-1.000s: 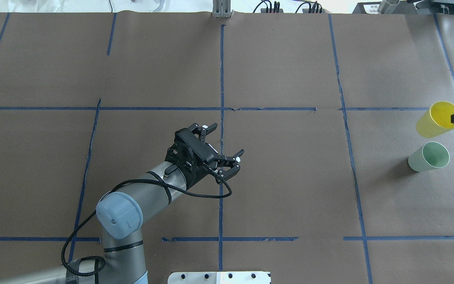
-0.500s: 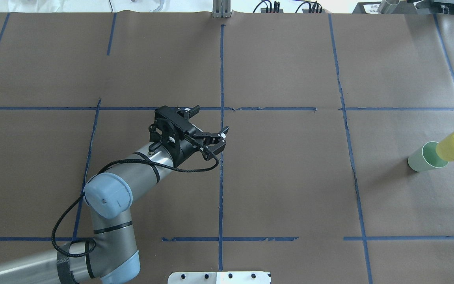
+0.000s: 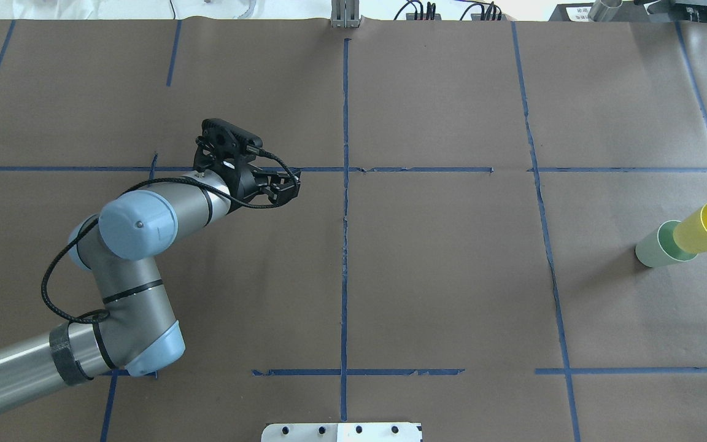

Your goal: Transfer and stack yellow cup on green cup

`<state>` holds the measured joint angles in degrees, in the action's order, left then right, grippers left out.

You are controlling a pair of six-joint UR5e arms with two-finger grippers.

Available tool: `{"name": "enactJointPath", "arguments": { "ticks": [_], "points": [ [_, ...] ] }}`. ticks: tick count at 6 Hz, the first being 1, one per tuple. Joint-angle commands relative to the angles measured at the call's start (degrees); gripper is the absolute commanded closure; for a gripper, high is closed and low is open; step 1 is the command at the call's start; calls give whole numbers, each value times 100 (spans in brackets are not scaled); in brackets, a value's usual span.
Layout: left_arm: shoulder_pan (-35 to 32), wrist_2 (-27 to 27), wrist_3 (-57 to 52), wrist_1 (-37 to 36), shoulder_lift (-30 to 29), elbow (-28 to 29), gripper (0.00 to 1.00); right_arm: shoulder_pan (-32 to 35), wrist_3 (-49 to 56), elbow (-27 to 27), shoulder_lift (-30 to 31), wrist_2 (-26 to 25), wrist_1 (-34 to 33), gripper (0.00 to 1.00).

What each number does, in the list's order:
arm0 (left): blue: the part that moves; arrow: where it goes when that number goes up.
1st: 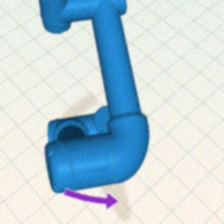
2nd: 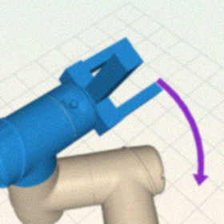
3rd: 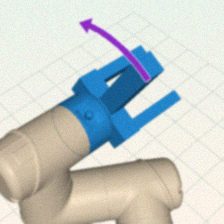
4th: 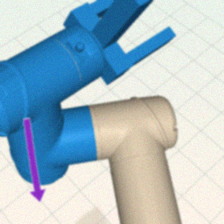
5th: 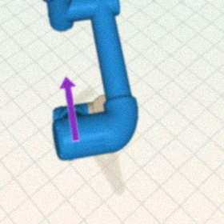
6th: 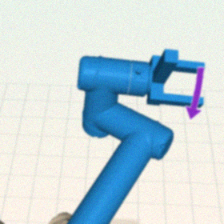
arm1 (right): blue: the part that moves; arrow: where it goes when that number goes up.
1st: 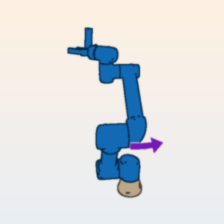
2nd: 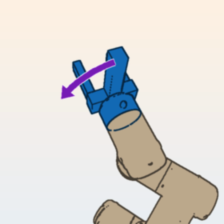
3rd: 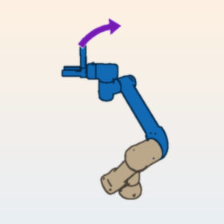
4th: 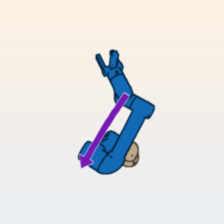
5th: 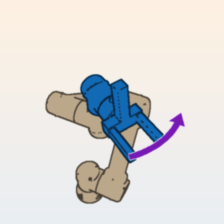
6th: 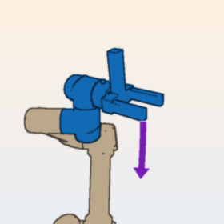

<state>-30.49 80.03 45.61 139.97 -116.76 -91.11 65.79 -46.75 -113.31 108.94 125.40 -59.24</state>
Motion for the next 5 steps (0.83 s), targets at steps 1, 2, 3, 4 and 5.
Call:
{"name": "enactJointPath", "arguments": {
  "ticks": [1, 2, 3, 4, 5],
  "points": [
    [-430, 441, 132, -652, 152, -3, 0, -179, 8, 106, -4, -7, 0, 97],
    [-876, 1069, 132, -1221, 153, -12, 0, -215, 77, 142, -4, -15, 0, 88],
    [-1454, 1859, 132, -1723, 162, -20, 0, -224, 78, 151, -13, -15, 9, 68],
    [-2104, 2659, 124, -2154, 171, 23, 0, -224, 69, 168, -108, -50, 0, 1],
    [-2641, 3511, 98, -2733, 180, 49, 0, -233, 61, 177, -136, -51, 0, 0]
  ]
}}
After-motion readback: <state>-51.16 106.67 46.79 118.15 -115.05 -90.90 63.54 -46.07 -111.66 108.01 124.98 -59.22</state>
